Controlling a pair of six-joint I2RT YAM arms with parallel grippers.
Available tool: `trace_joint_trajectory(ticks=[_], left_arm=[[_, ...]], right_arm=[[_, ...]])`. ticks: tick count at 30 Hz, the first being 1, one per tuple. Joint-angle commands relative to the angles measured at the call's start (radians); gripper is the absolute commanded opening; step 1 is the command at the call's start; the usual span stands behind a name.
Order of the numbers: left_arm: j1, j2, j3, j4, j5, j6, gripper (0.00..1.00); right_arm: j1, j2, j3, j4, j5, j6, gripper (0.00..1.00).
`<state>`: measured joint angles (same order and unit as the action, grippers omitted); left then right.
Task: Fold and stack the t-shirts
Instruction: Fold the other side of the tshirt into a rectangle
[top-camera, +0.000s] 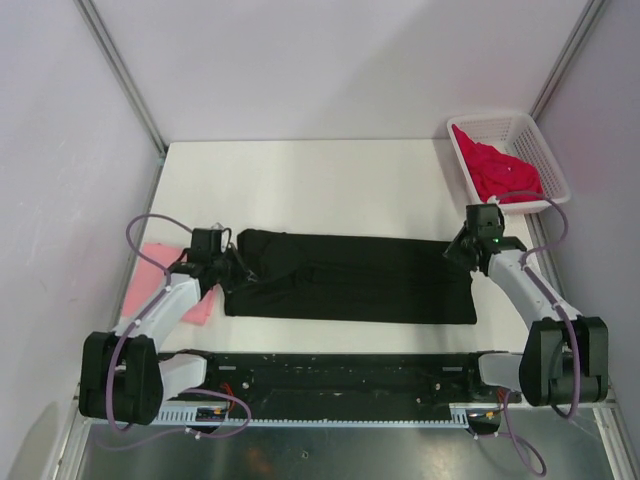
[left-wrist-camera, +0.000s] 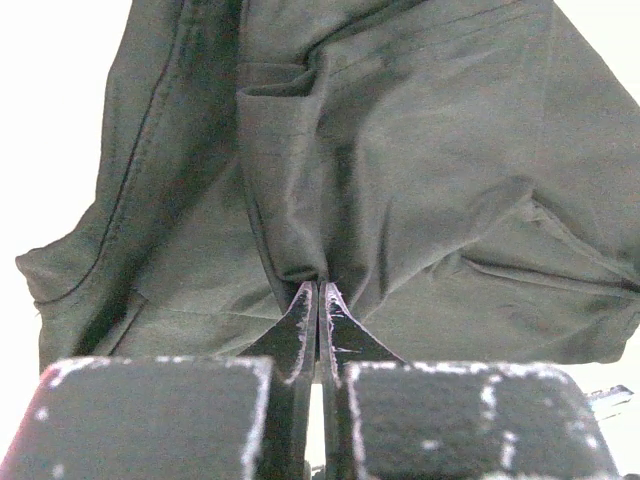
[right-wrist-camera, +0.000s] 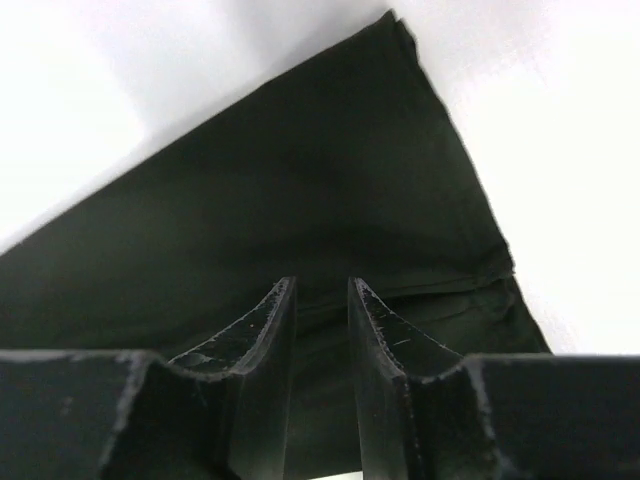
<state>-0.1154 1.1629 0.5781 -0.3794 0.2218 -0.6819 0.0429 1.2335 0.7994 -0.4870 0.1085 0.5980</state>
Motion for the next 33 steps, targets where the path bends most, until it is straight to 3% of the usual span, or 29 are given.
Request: trace_joint_trajectory(ticks=[1, 18, 26, 33], left_arm=[[0.004, -0.063, 0.074, -0.002, 0.028, 0.004, 0.00], [0.013, -0.147, 0.126, -0.076, -0.025, 0.032, 0.00], [0.016, -0.177, 0.179, -0.108, -0.022, 0.043, 0.00], [0.015, -0.214, 0.099, -0.122, 0.007, 0.011, 0.00]], right_arm=[[0.036, 0.077, 0.030, 0.034, 0.030, 0.036, 0.30], [-0.034, 0.358, 0.030, 0.117, 0.000, 0.031, 0.24], [-0.068, 0.375, 0.031, 0.118, -0.014, 0.028, 0.22], [-0.068, 0.338, 0.030, 0.105, -0.021, 0.028, 0.22]])
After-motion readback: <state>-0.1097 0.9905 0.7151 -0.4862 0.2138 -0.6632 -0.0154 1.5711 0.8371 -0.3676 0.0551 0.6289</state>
